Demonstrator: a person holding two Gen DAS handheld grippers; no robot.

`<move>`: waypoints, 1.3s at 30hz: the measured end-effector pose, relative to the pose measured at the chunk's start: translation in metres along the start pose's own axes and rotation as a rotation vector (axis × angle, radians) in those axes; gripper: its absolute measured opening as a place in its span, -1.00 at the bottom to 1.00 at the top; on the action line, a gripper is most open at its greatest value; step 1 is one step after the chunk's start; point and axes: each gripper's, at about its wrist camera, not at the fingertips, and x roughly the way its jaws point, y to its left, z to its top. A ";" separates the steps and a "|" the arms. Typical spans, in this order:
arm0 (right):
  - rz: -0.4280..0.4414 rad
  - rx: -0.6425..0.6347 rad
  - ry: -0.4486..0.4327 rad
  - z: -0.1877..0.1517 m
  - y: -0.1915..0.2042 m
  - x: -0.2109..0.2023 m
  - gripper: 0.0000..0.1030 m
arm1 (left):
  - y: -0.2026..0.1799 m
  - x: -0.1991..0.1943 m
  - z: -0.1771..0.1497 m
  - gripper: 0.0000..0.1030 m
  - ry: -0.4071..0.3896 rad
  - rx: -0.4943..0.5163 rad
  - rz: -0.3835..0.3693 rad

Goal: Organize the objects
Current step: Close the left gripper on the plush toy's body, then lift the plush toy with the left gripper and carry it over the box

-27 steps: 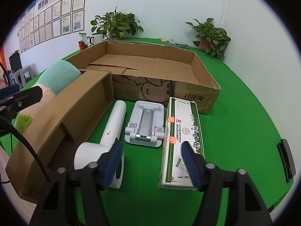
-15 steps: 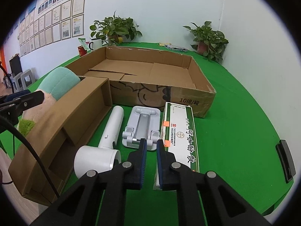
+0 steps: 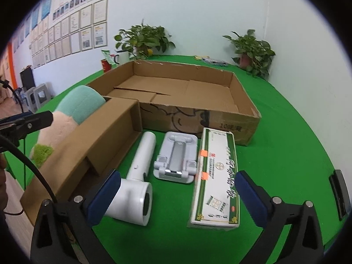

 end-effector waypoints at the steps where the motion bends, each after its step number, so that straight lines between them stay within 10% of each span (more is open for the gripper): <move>1: 0.019 -0.010 -0.009 0.002 0.001 -0.002 0.99 | 0.004 0.001 0.000 0.85 0.009 -0.007 -0.004; 16: 0.367 0.027 -0.056 0.040 0.022 -0.016 0.99 | 0.040 0.051 -0.022 0.54 0.122 -0.057 -0.123; 28: 0.394 -0.157 0.000 0.066 0.082 -0.004 0.99 | 0.064 0.021 -0.030 0.19 0.102 -0.107 -0.165; 35: 0.668 -0.151 0.040 0.092 0.117 -0.015 0.99 | 0.101 -0.013 -0.039 0.18 0.086 -0.152 -0.116; 39: 0.638 -0.147 0.108 0.088 0.122 0.012 0.99 | 0.111 -0.020 -0.051 0.18 0.092 -0.185 -0.121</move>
